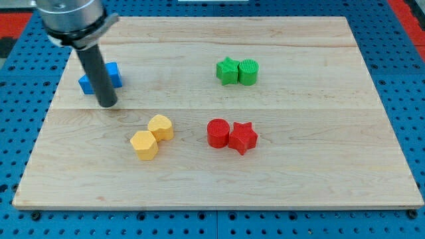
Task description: Move the cube towards the green star
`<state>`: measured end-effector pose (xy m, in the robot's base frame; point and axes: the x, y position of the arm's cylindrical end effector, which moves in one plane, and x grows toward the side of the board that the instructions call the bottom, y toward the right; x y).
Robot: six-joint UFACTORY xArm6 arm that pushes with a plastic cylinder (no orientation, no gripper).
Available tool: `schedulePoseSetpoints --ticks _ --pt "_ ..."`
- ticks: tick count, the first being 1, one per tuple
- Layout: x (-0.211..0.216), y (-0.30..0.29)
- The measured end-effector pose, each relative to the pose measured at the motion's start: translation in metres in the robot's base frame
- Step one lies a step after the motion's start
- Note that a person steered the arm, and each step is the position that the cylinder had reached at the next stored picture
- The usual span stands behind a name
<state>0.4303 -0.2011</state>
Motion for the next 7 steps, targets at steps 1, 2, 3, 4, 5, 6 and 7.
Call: schedulePoseSetpoints --ticks 1,2,3,4,5,6,7 --pt "-0.007 -0.054" --pt "-0.03 -0.075" --pt "-0.061 -0.057" --pt "-0.064 -0.001" --pt "-0.058 0.059" --pt "-0.05 0.089" --pt "-0.049 0.109"
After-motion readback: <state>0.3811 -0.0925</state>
